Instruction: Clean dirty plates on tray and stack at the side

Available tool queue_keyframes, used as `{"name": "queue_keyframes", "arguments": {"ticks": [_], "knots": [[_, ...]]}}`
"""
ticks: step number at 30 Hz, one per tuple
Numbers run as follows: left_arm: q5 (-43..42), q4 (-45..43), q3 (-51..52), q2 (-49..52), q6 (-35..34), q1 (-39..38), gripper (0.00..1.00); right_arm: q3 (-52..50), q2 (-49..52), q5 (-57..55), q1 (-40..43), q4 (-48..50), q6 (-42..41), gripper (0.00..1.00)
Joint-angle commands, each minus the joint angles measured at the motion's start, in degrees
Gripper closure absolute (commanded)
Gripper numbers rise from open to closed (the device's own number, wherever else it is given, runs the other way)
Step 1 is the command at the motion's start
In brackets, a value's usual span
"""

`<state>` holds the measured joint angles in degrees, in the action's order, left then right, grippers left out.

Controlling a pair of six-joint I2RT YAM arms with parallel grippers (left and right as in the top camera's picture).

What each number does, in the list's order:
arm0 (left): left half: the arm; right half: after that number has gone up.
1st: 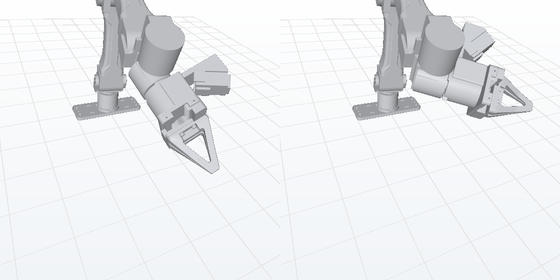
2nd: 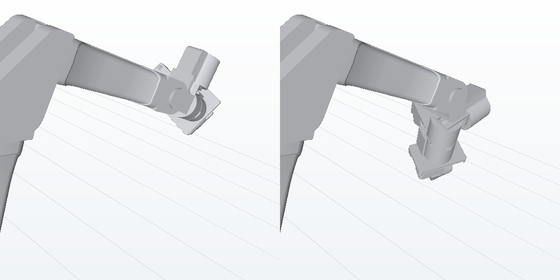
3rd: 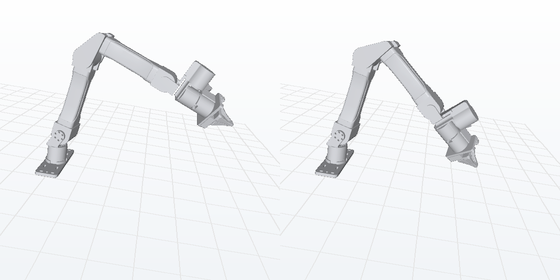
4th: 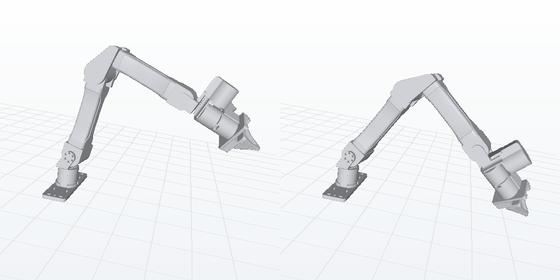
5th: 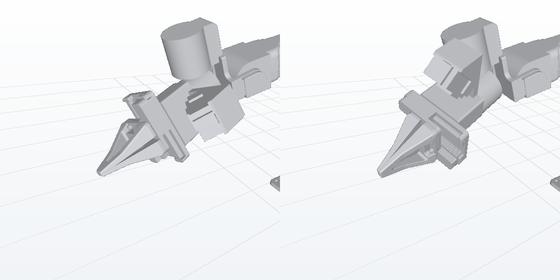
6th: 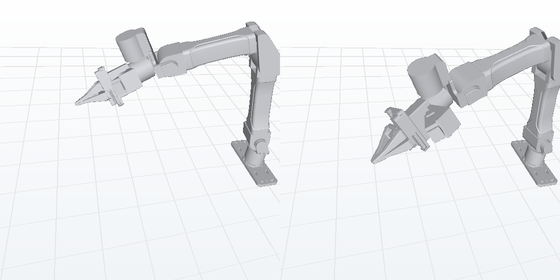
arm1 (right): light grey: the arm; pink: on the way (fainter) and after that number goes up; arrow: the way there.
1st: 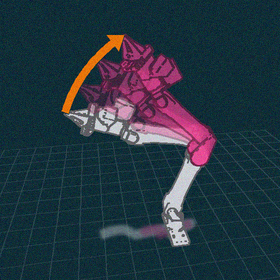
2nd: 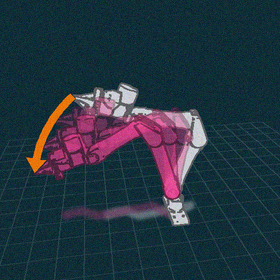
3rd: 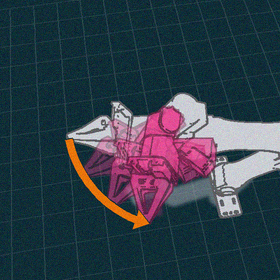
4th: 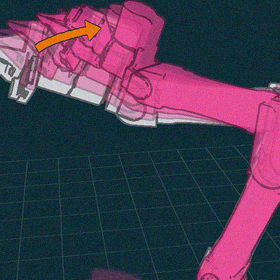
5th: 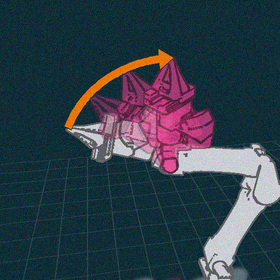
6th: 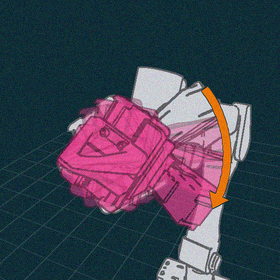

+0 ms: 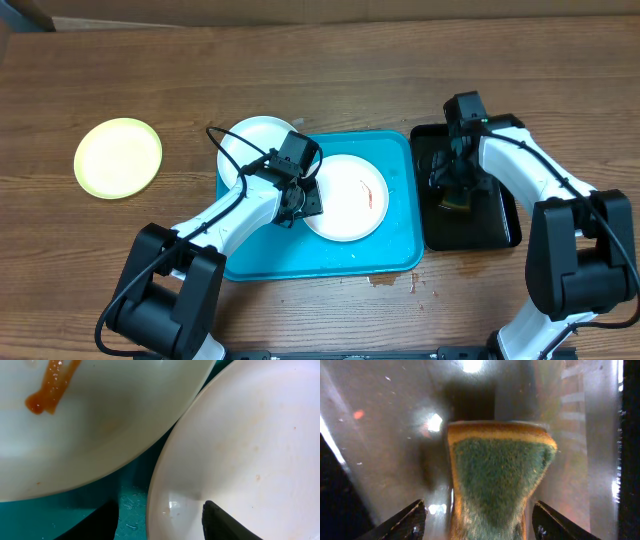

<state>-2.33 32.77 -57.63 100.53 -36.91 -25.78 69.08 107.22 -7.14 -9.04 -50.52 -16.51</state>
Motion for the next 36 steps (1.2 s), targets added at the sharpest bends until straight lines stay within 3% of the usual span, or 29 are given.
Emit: {"name": "queue_keyframes", "arguments": {"ticks": [1,9,30,36], "knots": [[-0.02,-0.02,0.31,0.46,1.18,-0.15,0.44,-2.34,-0.37,-1.46,0.13,2.4,-0.31,0.32],[-0.04,-0.02,0.31,0.46,1.16,-0.15,0.44,-5.97,-0.37,-2.32,0.15,8.02,-0.5,0.36],[-0.04,0.0,0.31,0.46,1.16,-0.17,0.44,-4.2,-0.37,-2.95,4.81,5.51,-3.89,0.33],[-0.04,-0.04,0.31,0.46,1.16,-0.17,0.44,-5.18,-0.37,1.88,5.16,5.7,-2.75,0.45]]}}
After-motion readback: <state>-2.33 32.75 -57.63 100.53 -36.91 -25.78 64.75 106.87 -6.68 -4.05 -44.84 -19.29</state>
